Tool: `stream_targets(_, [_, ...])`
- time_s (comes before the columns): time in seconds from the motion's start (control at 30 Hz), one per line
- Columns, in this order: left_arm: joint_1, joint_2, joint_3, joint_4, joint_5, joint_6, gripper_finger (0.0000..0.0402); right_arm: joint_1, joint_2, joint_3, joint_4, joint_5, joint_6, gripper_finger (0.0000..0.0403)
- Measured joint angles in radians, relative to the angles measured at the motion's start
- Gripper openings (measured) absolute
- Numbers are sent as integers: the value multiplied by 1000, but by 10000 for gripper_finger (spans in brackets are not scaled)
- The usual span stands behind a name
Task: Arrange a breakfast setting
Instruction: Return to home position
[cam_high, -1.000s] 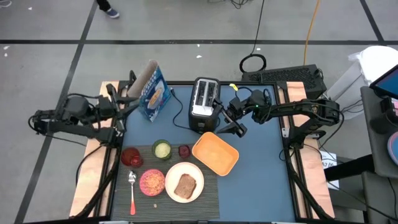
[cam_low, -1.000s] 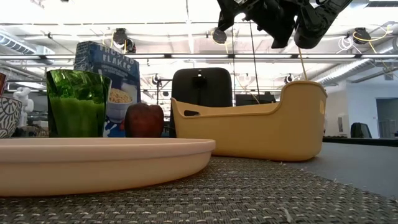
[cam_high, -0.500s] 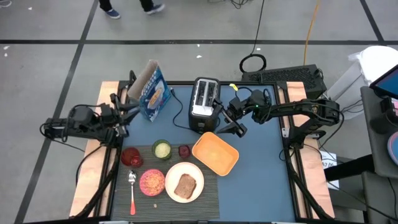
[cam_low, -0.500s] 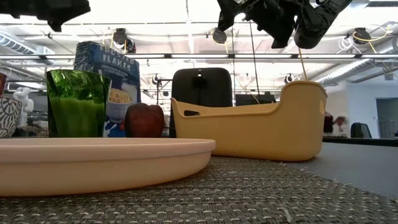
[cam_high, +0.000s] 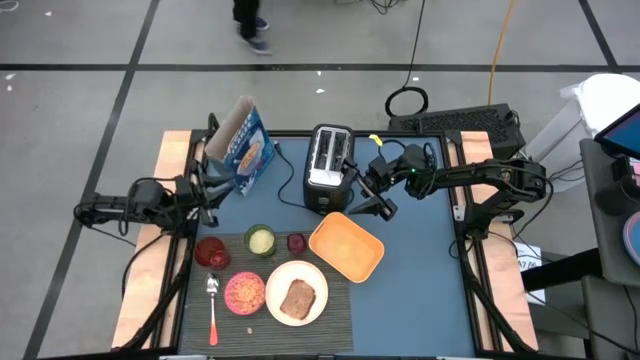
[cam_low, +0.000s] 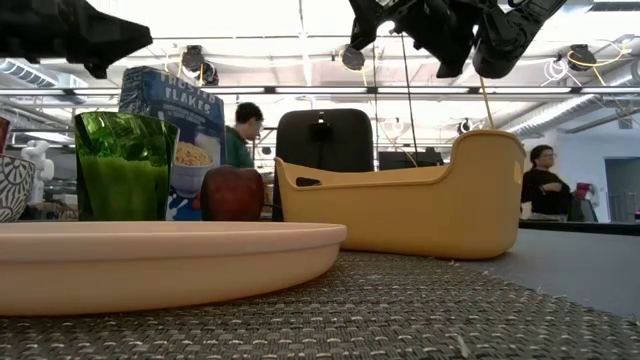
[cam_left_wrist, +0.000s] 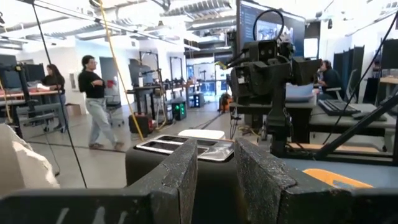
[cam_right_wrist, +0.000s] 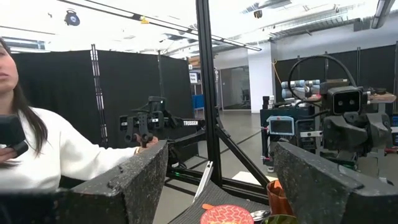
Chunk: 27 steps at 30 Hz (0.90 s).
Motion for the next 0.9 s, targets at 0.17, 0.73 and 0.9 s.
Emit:
stream_targets(0.17, [0,0,-78,98,0,3,115,0,0,0,0,0,1,281])
stream_targets(0.73, [0,1,-182,194,0,4,115,-72,-304,0,-323,-4,-13,278])
stream_targets(0.9, [0,1,-182,175,0,5,115,-123,-517,0,-615,-4,-90,245])
